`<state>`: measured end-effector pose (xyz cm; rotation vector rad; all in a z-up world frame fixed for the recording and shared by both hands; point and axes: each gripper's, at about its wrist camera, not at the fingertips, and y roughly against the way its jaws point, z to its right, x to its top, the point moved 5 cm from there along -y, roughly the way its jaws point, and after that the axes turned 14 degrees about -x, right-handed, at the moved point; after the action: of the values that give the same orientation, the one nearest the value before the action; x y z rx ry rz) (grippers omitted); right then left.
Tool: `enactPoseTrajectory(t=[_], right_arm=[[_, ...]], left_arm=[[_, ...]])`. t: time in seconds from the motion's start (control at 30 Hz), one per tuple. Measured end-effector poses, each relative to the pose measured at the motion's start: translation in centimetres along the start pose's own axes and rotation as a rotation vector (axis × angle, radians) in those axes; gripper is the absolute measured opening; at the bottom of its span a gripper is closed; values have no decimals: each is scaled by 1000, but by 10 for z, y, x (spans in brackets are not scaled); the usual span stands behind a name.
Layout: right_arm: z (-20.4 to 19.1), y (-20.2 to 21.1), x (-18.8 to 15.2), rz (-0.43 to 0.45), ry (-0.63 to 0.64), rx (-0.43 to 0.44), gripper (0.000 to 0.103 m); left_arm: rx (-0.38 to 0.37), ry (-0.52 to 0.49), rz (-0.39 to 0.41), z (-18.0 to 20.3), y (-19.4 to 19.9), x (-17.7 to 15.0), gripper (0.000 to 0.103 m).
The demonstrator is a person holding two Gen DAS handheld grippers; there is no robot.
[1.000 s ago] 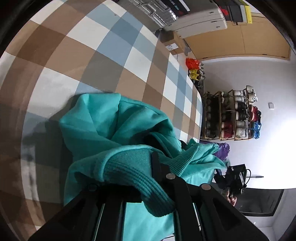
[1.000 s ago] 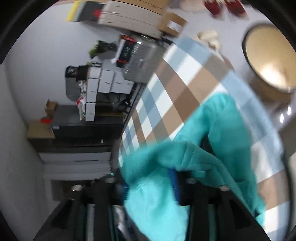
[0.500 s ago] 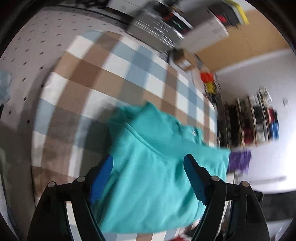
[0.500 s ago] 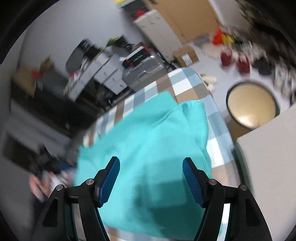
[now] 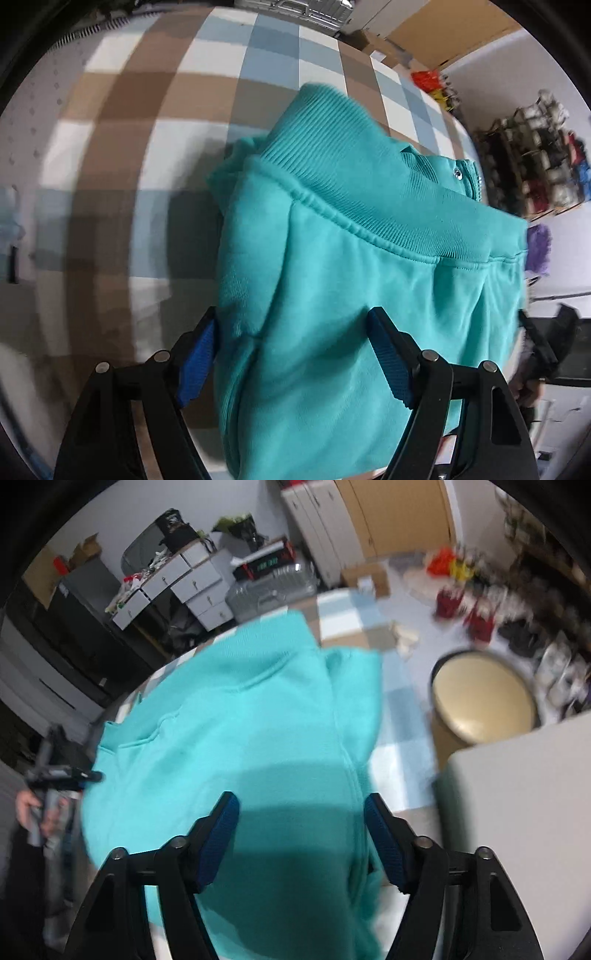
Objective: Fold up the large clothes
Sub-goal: 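Open both grippers to release the folded hoodie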
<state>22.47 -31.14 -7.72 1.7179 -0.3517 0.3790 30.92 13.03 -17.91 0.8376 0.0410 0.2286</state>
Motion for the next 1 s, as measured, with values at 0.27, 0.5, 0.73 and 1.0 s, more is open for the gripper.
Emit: enactPoseTrajectory(t=[0.27, 0.5, 0.73, 1.0], right_arm=[[6, 39, -4, 81, -48, 36, 12], [7, 61, 0, 194, -57, -45, 12], [22, 6, -14, 99, -134, -95, 22], [14, 92, -19, 308, -50, -192, 68]], left_arm=[[-23, -88, 48, 9, 20, -3, 15], [-131, -69, 183, 18, 42, 13, 14], [-90, 53, 175, -9, 13, 5, 26], [-10, -166, 250, 45, 66, -43, 76]])
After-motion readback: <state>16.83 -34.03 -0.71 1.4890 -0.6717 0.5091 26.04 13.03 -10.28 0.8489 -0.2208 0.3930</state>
